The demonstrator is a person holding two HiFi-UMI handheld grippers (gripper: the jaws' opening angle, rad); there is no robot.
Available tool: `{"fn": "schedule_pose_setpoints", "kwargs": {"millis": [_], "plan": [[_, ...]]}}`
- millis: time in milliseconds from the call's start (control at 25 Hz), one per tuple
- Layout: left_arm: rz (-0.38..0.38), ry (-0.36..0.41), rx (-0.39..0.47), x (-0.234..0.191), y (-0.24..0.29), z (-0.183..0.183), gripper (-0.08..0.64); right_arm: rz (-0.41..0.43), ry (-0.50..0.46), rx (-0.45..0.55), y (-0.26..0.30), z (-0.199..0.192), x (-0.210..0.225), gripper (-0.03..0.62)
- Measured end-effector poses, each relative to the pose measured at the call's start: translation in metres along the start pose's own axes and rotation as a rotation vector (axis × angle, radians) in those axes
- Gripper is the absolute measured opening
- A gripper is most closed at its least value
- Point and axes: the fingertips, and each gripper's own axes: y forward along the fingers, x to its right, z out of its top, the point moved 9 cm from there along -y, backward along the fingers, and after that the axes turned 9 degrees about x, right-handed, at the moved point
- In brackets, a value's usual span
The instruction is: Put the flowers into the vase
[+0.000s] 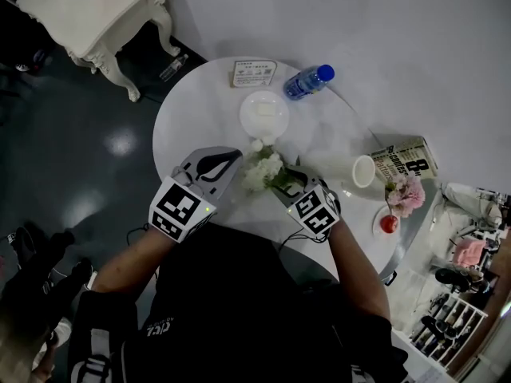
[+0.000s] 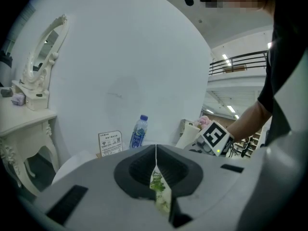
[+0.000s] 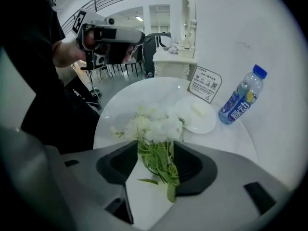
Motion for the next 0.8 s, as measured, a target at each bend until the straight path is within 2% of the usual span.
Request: {"fn": "schedule_pose_setpoints", "kwargs": {"millis": [240,520,800], "plan": [[-0.001,-0.005,0.008,-0.002,0.002,-0.001,0.012,0.049,-0.036,-0.065,0.01,-0.003,0.0,0.285],[0.006,-0.024,0.009,-0.005,0.0,-0.005,0.012,0.034,-0.123,-0.148,0.022,-0.004,0.004,0.337],[0.023,-0.032,0.012,-0.008,-0.005,-0.005,0.012,0.051,-0.161,-0.22,0.038,-0.005,0.005,0.344]]}}
